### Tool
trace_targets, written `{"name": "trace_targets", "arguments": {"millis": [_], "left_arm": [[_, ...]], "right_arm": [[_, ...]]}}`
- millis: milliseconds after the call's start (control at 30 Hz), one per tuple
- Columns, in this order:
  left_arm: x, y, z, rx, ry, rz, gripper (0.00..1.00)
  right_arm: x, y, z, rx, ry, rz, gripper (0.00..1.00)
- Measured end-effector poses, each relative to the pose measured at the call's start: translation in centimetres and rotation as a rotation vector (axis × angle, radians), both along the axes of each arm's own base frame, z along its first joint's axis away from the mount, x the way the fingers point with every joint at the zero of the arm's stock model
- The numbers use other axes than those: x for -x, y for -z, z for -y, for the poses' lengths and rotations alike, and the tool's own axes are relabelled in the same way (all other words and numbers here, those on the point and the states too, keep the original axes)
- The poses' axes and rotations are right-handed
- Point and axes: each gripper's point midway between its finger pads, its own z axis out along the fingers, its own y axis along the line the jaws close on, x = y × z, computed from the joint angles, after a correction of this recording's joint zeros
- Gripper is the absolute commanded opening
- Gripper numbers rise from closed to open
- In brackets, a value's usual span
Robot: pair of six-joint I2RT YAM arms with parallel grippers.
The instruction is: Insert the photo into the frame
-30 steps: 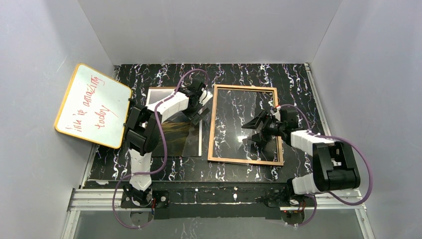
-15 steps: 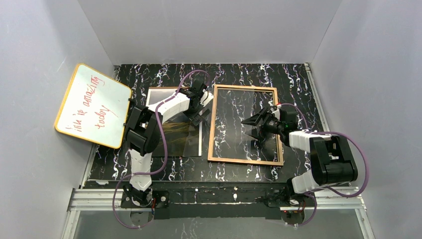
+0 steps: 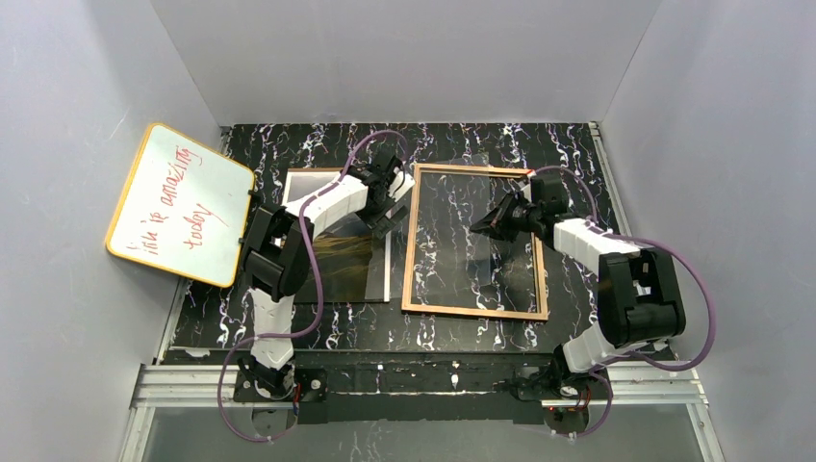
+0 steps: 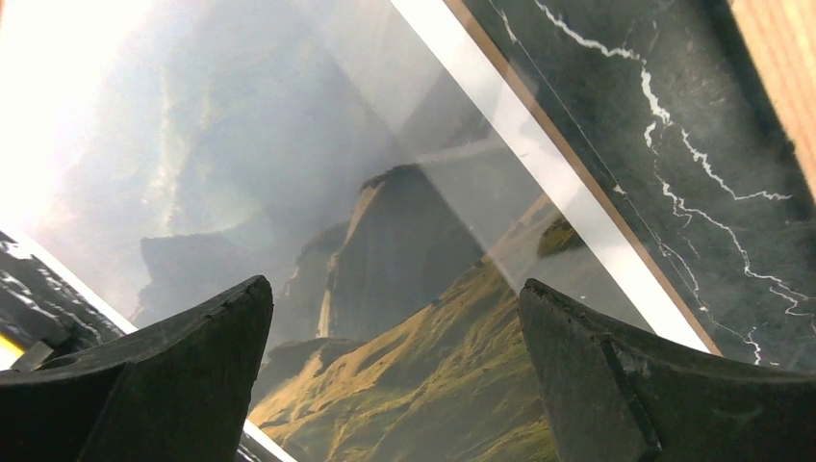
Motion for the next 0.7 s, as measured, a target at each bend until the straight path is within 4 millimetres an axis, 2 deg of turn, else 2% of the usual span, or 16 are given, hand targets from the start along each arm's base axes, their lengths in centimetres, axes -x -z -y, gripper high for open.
{"name": "trace_targets", "arguments": {"millis": [167,367,500,700], "left_arm": [[-1.5,-2.3,0.6,0.011,-0.007,0.054,0.98],[-3.2,-4.7,1.5,0.042,-0.011,0.117,0.98],[-3.0,-4.3,1.4,0.034,-0.011,0.103,0.98],[-2.4,-2.8,1.3,0.019,-0.013,0.055,0.98]], "right_arm": [[-0.8,-0.9,1.9,0.176,-0.023,0.045,0.06],[0.9,-0.5,4.9,0.367,-0.036,0.055,0.08],[1.7,-0.2,6.7,0.469,-0.049,0.06,0.15],[1.5,-0.6,7.8,0.544,-0.076,0.093,0.18]]}}
